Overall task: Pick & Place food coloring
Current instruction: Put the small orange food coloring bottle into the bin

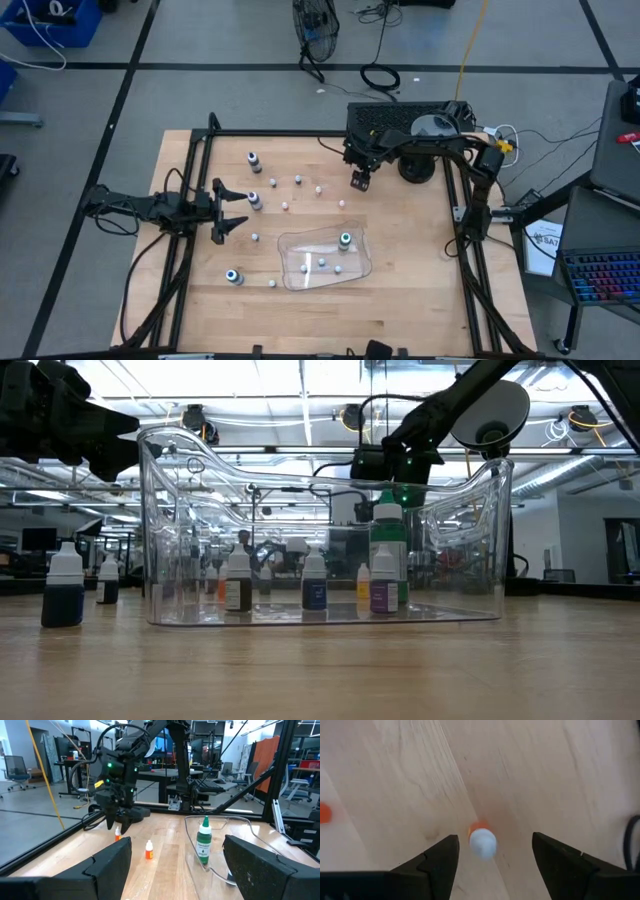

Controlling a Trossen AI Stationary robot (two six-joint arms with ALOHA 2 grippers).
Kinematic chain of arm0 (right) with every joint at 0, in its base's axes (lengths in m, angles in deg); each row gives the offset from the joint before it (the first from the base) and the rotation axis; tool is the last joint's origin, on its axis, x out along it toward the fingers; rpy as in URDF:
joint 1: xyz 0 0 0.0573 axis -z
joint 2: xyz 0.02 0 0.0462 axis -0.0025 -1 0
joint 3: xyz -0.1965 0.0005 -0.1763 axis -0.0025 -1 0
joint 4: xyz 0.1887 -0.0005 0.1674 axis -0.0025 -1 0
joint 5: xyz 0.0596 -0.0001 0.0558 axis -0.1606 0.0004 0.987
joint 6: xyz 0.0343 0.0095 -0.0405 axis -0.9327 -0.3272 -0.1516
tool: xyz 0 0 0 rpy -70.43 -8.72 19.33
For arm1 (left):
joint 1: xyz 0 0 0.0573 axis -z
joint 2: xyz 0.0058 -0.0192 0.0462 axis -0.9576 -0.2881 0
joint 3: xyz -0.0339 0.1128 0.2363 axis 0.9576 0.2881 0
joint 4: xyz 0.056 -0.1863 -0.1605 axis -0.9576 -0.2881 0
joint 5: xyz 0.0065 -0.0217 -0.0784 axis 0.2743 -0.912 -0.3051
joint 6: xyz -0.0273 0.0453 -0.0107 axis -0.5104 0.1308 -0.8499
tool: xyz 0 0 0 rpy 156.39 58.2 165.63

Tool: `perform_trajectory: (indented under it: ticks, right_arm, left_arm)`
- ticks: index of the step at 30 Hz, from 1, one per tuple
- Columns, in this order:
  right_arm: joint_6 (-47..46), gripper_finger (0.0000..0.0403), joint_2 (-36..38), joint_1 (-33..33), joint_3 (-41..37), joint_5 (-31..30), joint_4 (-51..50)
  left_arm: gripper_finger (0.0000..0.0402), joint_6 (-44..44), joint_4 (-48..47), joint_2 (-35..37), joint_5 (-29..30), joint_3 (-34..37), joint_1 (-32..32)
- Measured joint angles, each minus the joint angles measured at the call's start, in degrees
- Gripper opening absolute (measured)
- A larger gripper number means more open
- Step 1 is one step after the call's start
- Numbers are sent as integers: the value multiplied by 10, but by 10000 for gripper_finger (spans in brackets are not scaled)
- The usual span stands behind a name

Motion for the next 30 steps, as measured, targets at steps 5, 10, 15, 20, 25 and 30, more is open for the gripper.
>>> perform_trajectory:
  ticks: [5, 10, 15, 20, 25, 30]
  right_arm:
    - [6, 238, -10, 0, 0, 0, 13]
    - [7, 237, -10, 0, 0, 0, 4]
    - [7, 237, -10, 0, 0, -1, -4]
    - [7, 237, -10, 0, 0, -1, -2]
    - [7, 205, -10, 0, 0, -1, -2]
    - [7, 142, -10, 0, 0, 0, -2]
  left_arm:
    - [310, 0, 0, 0, 0, 0, 0]
    - [310, 0, 0, 0, 0, 0, 0]
    - [310, 0, 0, 0, 0, 0, 0]
    - [310, 0, 0, 0, 0, 0, 0]
    - [310, 0, 0, 0, 0, 0, 0]
    - [310, 0, 0, 0, 0, 0, 0]
